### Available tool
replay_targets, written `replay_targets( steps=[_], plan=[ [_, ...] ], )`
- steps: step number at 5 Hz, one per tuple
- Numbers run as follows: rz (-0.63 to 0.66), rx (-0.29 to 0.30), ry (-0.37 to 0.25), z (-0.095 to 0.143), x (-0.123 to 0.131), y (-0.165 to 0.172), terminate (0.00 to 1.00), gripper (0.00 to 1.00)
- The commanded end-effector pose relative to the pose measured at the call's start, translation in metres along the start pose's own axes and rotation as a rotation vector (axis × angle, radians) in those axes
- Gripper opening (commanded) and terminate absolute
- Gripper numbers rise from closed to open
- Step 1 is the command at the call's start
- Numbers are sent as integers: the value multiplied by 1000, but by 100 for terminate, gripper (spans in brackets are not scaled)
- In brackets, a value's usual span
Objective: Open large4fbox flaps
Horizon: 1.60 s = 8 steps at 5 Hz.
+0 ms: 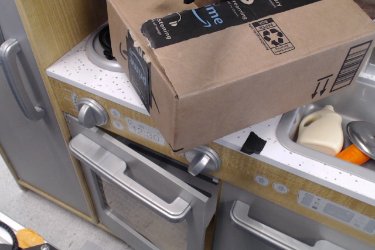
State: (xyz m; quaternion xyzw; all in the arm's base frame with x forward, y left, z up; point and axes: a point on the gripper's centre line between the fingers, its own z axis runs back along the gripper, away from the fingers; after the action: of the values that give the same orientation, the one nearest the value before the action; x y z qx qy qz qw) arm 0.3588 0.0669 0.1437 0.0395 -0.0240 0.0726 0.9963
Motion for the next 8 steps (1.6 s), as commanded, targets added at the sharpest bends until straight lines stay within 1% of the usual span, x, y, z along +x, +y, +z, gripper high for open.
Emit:
replay_targets(
  steps=[1,2,3,4,5,6,7,8],
  plan=[
    [0,0,0,0,0,0,0,100],
    [13,-16,-14,-4,10,3,0,100],
    [17,-68,6,-3,15,-6,0,100],
    [-25,-184,75,9,8,-36,0,100],
    [-58,-269,134,18,0,-55,0,100],
    [-90,-259,190,39,-5,-64,0,100],
    [-12,-279,192,46,-27,-89,0,100],
    [-31,-243,153,39,-56,-116,0,100]
  ],
)
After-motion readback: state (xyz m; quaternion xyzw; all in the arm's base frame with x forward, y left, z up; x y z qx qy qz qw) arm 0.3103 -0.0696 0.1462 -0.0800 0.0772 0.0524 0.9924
